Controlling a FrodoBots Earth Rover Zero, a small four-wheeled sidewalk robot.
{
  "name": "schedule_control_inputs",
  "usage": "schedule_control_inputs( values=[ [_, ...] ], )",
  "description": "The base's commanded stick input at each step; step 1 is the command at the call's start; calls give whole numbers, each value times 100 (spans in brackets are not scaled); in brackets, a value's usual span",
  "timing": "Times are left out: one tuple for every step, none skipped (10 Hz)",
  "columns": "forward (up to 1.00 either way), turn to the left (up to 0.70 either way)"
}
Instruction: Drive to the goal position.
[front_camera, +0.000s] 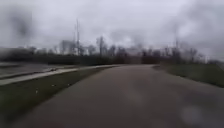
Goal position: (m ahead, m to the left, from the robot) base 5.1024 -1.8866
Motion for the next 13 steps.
schedule_control_inputs(
  values=[
    [70, 0],
    [70, 0],
    [70, 0],
    [70, 0],
    [70, 0],
    [70, 0],
    [70, 0],
    [70, 0],
    [70, 0],
    [70, 0],
    [70, 0],
    [70, 0],
    [70, 0]
  ],
)
